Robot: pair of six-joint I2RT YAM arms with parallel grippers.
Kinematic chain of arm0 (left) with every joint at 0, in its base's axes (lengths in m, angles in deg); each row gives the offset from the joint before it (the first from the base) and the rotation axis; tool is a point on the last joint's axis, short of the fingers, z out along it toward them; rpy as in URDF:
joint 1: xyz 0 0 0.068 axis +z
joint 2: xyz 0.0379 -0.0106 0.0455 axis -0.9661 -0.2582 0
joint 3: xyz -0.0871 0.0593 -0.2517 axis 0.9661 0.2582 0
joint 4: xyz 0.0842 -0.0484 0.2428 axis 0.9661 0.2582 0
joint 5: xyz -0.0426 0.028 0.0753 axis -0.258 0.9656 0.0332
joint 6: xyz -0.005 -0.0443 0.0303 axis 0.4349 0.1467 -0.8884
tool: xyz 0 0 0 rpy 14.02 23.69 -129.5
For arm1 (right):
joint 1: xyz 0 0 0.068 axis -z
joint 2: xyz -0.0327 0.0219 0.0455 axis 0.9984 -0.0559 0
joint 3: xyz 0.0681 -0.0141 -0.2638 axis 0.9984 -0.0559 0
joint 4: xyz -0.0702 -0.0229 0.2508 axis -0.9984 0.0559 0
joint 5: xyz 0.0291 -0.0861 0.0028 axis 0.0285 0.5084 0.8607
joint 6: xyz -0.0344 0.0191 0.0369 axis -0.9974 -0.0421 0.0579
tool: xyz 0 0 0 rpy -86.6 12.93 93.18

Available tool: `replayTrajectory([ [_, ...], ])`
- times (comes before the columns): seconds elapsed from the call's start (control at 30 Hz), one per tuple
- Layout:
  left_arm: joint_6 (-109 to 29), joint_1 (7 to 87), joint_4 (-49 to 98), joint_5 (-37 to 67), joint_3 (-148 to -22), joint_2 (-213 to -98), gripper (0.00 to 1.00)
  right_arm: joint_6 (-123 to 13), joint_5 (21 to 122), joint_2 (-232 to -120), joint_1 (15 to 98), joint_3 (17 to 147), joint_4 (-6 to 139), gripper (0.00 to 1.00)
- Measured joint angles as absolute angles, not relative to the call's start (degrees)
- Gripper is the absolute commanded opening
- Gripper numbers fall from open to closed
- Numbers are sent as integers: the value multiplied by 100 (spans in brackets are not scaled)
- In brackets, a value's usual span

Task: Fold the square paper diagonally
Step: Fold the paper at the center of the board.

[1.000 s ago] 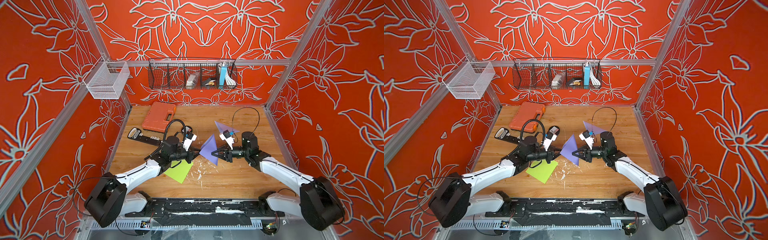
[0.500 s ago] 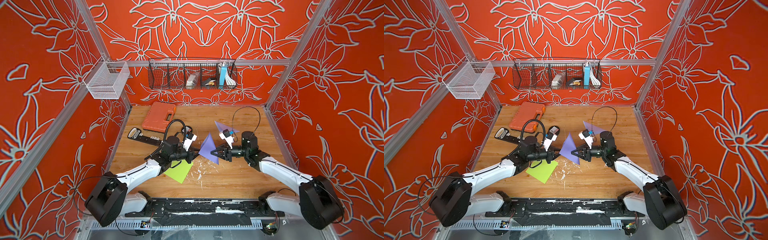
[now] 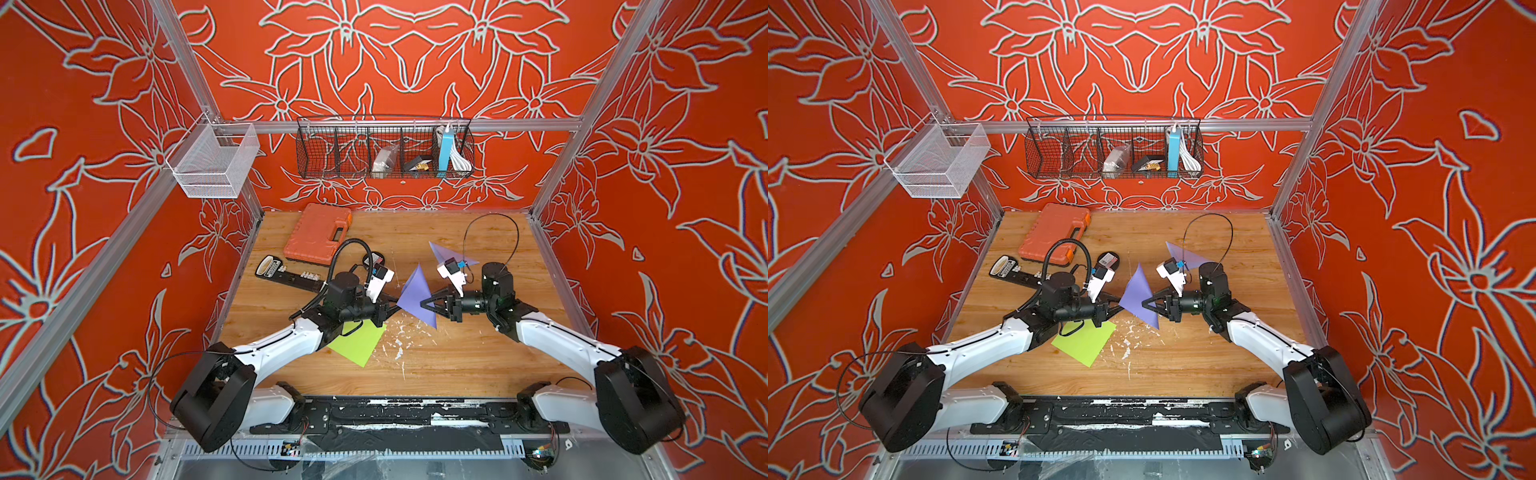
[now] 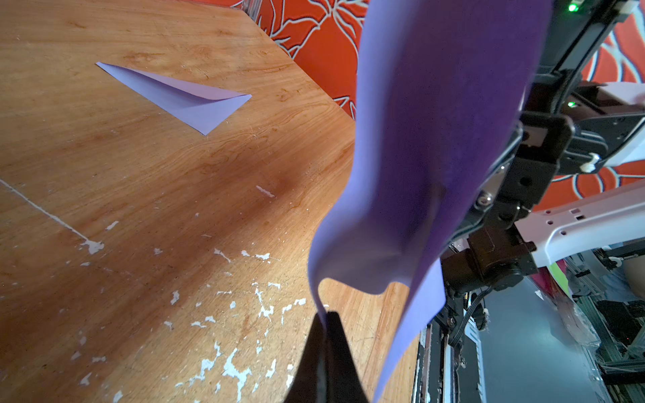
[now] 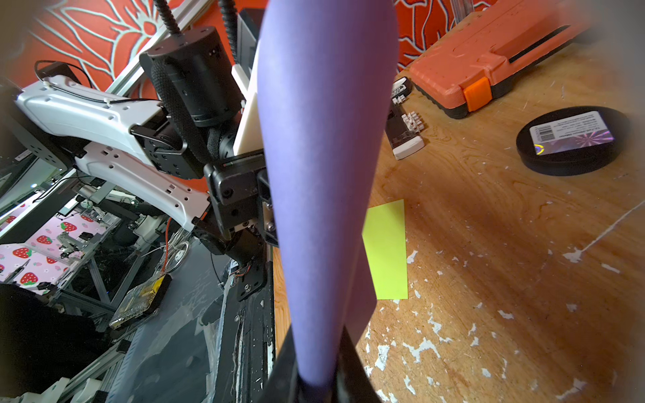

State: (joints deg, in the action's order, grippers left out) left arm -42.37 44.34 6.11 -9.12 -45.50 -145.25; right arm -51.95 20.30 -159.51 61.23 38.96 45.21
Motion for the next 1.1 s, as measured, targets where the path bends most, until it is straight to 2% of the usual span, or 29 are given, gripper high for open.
replayTrajectory([
  [0.23,-4237,4434,611,-934,-4552,-14599,0,-5011,2165,-15949,6123,3820,4221,15],
  [0.33,-4237,4434,613,-947,-4556,-14599,4,-4935,2187,-15953,6123,3818,4116,11],
  [0.47,-4193,4434,628,-903,-4559,-14599,30,-4917,2193,-15953,6123,3818,4092,11],
  [0.57,-4134,4436,735,-661,-4556,-14573,38,-4959,2257,-15946,6123,3818,4171,11],
  [0.73,-4005,4497,908,-60,-4552,-14309,38,-5081,2502,-15881,6123,3818,4431,11],
  [0.87,-3819,4718,921,277,-4473,-14079,32,-5090,2722,-15890,6123,3818,4589,11],
  [0.97,-3721,4851,960,336,-4399,-14029,27,-5057,2851,-16008,6123,3818,4606,11],
  [1.1,-3714,4875,1043,251,-4395,-14031,26,-4893,3002,-16222,6123,3809,4591,11],
])
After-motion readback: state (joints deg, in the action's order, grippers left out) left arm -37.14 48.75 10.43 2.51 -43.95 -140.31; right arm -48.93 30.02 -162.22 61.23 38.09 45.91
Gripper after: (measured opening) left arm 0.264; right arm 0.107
